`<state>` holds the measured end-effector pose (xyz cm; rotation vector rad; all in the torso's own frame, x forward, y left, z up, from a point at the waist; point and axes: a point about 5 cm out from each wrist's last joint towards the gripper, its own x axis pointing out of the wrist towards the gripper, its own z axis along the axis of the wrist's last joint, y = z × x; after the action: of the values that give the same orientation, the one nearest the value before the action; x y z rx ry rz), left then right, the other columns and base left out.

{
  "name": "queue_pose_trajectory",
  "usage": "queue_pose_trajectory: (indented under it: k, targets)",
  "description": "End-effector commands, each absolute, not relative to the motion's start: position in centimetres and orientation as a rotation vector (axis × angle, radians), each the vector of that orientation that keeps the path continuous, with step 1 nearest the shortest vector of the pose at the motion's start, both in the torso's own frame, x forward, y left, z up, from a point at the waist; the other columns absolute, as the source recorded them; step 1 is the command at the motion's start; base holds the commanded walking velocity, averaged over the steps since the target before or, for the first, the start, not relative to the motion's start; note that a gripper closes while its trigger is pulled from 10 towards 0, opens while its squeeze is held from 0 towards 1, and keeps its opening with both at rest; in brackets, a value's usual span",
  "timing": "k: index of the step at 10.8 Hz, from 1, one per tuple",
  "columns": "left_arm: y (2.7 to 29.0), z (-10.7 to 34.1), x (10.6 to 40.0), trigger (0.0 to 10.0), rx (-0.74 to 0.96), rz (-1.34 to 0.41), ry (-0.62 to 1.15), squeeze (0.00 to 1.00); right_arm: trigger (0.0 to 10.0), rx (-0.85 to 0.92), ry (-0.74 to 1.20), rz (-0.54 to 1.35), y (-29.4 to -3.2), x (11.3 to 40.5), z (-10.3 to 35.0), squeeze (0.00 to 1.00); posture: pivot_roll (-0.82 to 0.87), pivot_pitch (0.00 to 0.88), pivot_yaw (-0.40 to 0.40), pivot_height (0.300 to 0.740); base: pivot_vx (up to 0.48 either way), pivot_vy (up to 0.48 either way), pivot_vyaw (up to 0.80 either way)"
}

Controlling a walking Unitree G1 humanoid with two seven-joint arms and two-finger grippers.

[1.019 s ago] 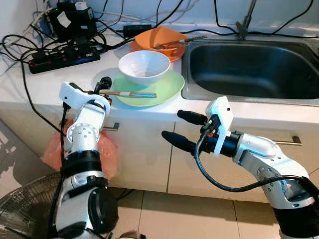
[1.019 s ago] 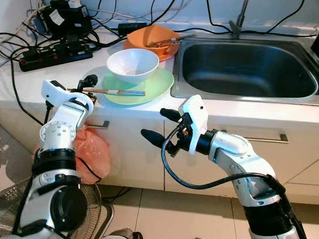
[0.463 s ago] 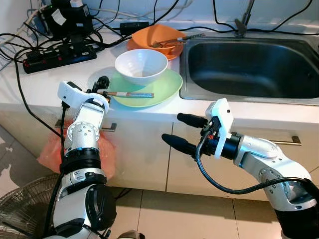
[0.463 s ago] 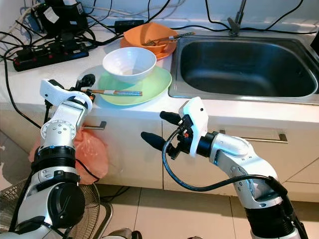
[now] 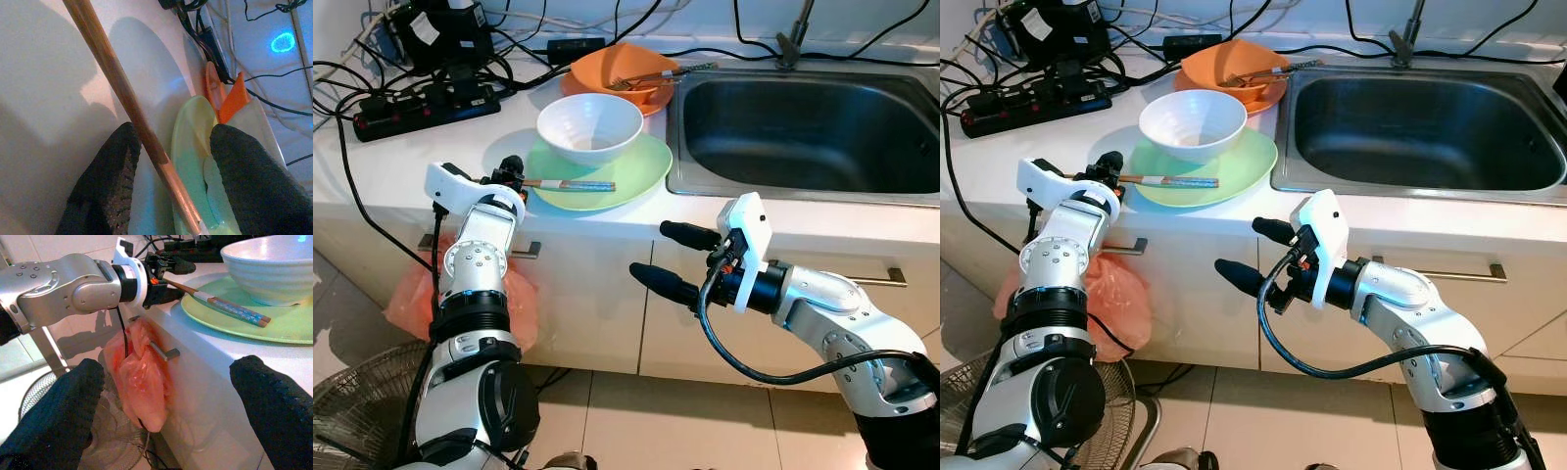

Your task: Kitchen organization

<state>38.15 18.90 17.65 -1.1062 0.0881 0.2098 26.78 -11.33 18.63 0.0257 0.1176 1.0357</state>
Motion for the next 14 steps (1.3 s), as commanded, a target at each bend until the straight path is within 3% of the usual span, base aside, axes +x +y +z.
queue_pose_trajectory:
  k: [1, 10, 14]
  targets:
    - [18.6, 17.2, 38.1, 0.0, -1.128, 0.211, 0.112, 0.0, 10.0, 0.028, 0.122, 1.037, -11.4, 26.5, 18.7, 0.76, -0.01, 0.088, 0.046, 0.74, 0.0, 0.0, 0.0]
    - [18.9, 19.8, 38.3, 0.0, -1.078, 0.188, -0.034, 0.0, 10.0, 0.011, 0.114, 1.024, -11.3, 26.8, 18.5, 0.76, 0.0, 0.08, 0.052, 0.74, 0.0, 0.0, 0.0]
    - [21.2, 27.0, 38.2, 0.0, -0.838, 0.175, -0.355, 0.0, 10.0, 0.007, 0.106, 1.015, -11.4, 27.1, 18.6, 0.76, 0.0, 0.071, 0.057, 0.74, 0.0, 0.0, 0.0]
